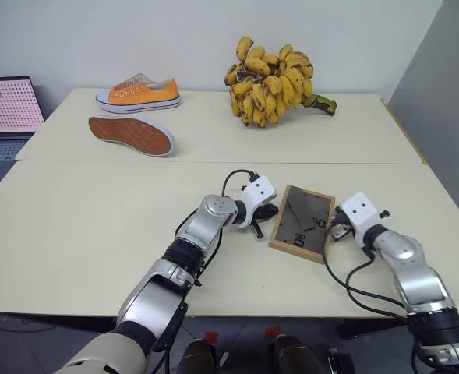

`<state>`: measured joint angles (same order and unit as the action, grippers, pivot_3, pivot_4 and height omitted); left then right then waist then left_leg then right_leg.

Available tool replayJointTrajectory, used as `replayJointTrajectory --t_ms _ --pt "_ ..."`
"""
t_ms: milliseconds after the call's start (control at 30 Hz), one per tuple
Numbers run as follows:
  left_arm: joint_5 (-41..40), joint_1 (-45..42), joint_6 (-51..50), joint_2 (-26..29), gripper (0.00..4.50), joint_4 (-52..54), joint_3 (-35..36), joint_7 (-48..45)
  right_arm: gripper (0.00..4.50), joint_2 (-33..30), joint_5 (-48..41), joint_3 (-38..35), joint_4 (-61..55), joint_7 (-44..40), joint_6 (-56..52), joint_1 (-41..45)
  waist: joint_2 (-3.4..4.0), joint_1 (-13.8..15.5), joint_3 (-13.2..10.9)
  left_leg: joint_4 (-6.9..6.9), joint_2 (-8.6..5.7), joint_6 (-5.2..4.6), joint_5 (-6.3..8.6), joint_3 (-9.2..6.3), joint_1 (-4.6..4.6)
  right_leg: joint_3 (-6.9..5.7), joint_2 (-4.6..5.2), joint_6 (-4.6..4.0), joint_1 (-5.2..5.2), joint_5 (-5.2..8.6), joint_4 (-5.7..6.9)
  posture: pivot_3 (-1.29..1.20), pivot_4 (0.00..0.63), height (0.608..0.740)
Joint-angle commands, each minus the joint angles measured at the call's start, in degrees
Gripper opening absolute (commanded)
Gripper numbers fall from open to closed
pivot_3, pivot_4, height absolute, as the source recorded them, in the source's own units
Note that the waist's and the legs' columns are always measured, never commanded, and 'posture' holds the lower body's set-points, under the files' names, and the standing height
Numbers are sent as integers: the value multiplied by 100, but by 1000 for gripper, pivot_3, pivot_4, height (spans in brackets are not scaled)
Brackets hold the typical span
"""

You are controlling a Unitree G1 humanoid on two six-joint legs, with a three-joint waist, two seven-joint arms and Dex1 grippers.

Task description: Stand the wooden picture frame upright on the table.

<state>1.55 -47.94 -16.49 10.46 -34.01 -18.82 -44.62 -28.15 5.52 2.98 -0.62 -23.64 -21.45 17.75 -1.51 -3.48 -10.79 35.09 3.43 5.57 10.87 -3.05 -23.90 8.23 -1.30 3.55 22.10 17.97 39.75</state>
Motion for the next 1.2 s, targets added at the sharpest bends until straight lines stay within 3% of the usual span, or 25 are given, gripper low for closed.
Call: replayJointTrajectory --t_ms 33,367,567,700,867,1033,1133,1200 --pt "-21 23 -51 303 229 406 244 -57 0 341 17 290 -15 -2 -23 608 0 -46 0 0 1 0 0 0 0 0 -1 0 2 0 6 0 150 740" --pt "-115 244 -442 664 229 1032 441 -75 0 550 99 535 373 -28 90 1039 1 41 0 1 -5 1 0 -9 -7 -9 5 -1 8 0 18 0 150 740" --pt "-267 661 -989 917 229 2044 389 -405 0 -292 84 169 -584 -396 -131 825 2 38 0 2 -6 1 0 -9 -10 -8 6 0 10 0 18 0 150 740" --pt "-964 1022 -2065 1425 229 3216 602 -1109 0 -1085 -272 -244 -1714 -1121 -470 155 2 17 0 -5 0 0 0 -11 -6 -9 2 -1 13 1 20 0 150 740" --pt "-1541 1004 -3287 1926 229 3733 803 -1346 0 -1676 -398 -575 -2122 -1507 -410 -888 1 16 0 -2 0 0 0 -23 0 -23 2 4 0 7 19 0 150 740" --pt "-2134 708 -4741 2019 229 3602 1154 -1212 0 -1690 -388 -660 -2201 -1513 -286 -1495 2 18 0 7 -2 0 0 -19 0 -18 3 25 -3 19 18 0 150 740" --pt "-2558 438 -6146 1886 229 3165 1491 -1053 0 -1454 -242 -374 -2072 -1283 -185 -1590 2 18 1 7 -1 0 0 -22 -1 -21 2 25 -2 19 18 0 150 740" --pt "-2679 354 -6532 1769 229 3045 1624 -890 0 -1323 -194 -246 -2057 -1191 -204 -1569 2 13 1 6 -2 0 0 -23 0 -22 2 26 -1 19 18 0 150 740"
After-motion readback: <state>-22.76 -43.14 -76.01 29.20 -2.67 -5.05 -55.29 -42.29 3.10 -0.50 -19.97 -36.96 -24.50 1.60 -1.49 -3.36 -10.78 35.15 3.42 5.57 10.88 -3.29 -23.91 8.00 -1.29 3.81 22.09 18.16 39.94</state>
